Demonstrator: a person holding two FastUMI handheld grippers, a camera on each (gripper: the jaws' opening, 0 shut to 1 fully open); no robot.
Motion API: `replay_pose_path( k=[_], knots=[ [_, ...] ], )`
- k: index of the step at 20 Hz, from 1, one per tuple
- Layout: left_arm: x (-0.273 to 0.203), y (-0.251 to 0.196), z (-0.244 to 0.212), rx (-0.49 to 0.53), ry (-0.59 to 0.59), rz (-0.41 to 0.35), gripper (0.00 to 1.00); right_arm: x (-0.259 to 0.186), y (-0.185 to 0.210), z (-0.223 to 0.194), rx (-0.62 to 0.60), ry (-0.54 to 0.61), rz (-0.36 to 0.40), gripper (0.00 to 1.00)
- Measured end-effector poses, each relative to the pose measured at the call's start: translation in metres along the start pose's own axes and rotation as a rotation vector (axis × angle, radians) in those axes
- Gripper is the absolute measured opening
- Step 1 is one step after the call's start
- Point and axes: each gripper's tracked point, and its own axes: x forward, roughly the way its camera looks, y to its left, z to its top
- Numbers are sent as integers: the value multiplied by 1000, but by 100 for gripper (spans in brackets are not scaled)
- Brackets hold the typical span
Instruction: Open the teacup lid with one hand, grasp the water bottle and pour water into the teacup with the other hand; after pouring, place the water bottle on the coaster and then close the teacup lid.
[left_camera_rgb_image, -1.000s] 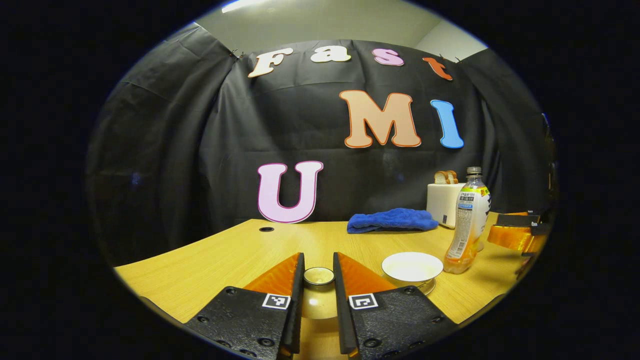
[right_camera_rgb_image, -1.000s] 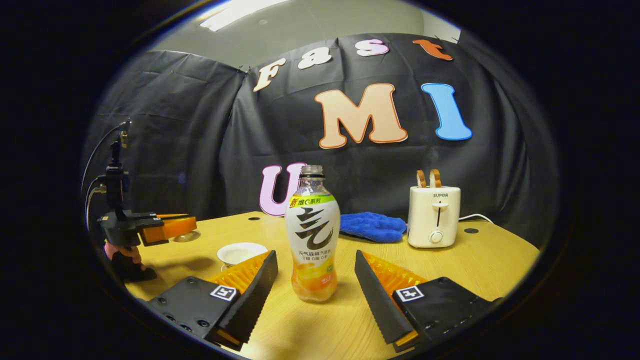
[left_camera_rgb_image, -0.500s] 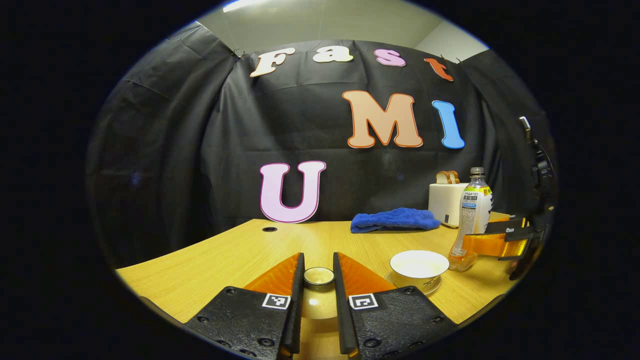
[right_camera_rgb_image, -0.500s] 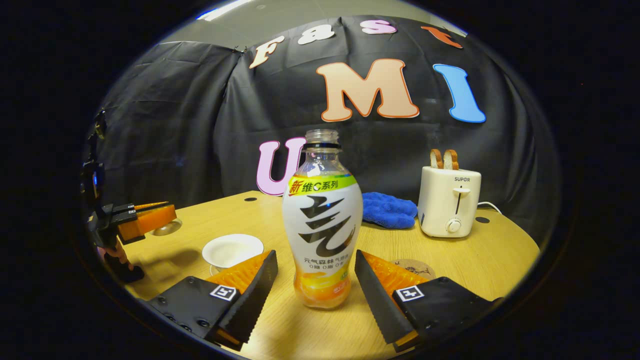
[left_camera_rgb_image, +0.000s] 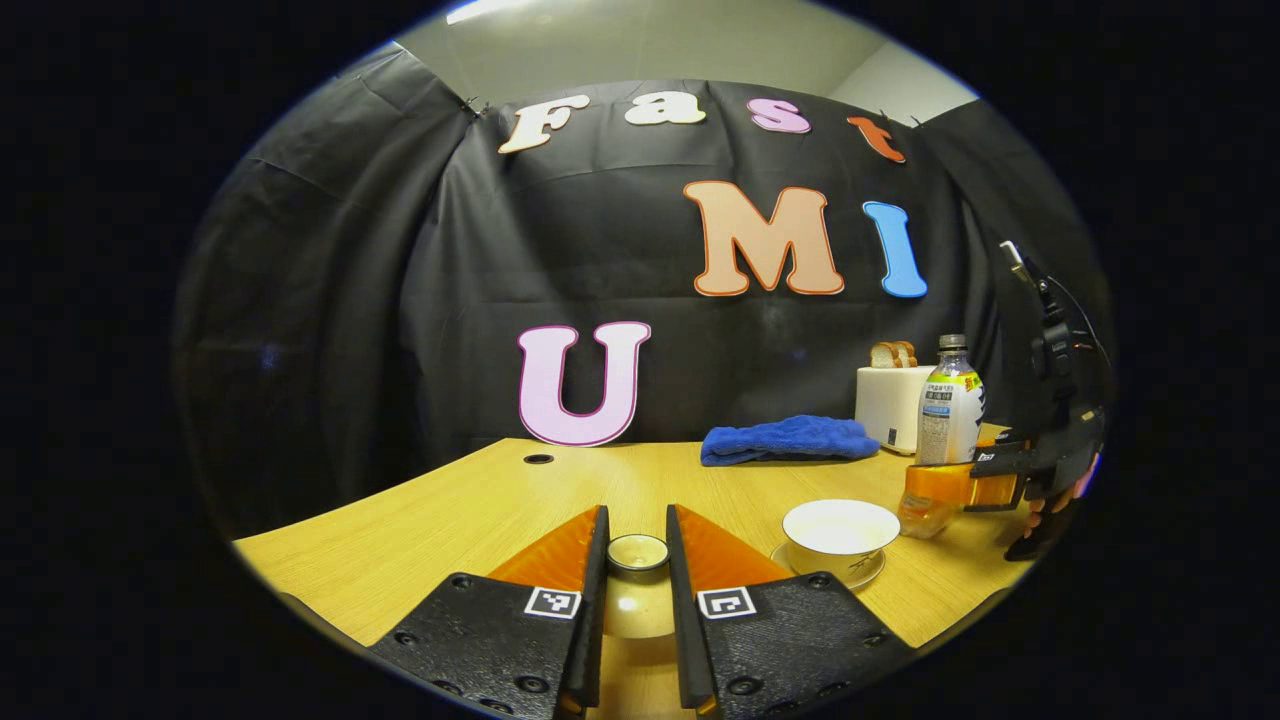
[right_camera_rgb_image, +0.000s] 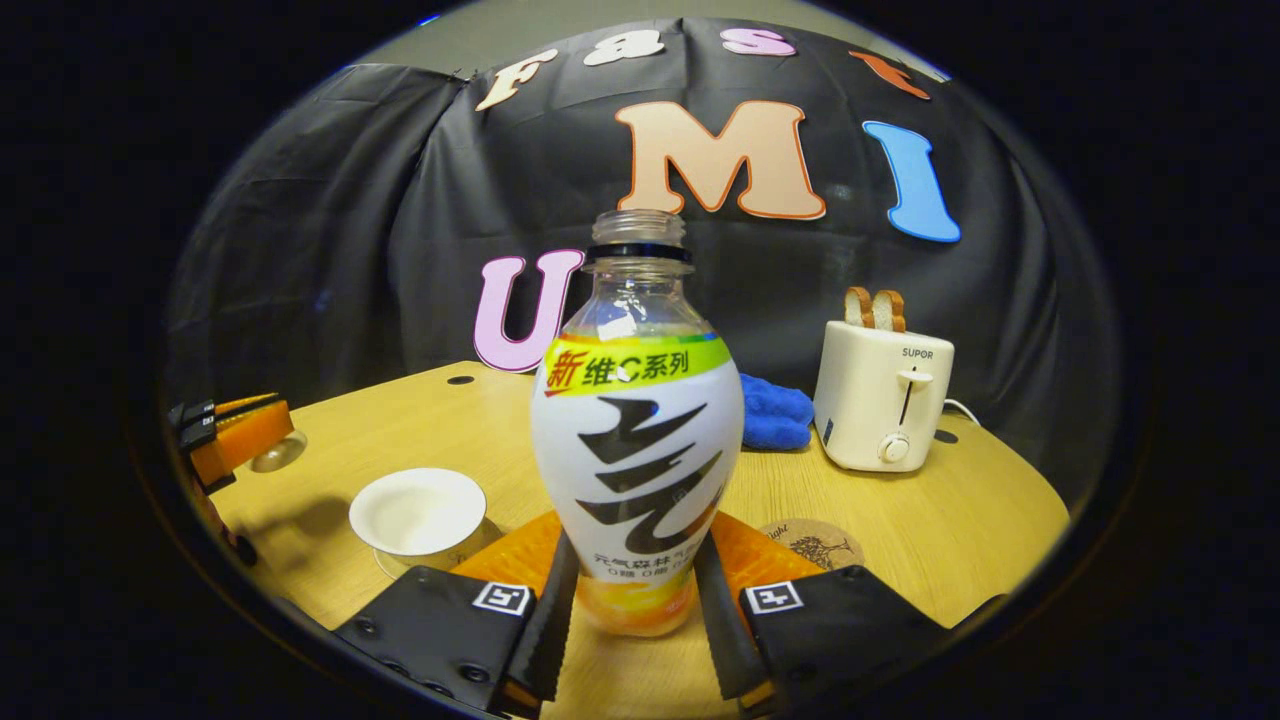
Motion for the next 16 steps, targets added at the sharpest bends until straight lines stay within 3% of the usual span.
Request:
replay_pose_path(
  k=[4, 10, 16],
  knots=[
    [1, 0, 1, -1, 4, 4, 28, -16, 9, 7, -222, -27, -40, 63],
    [-1, 0, 0, -2, 5, 6, 28, -33, 5, 47, -635, -135, -177, 61],
    [-1, 1, 0, -3, 6, 6, 28, -19, -21, 42, -914, -59, -265, 62]
  ],
)
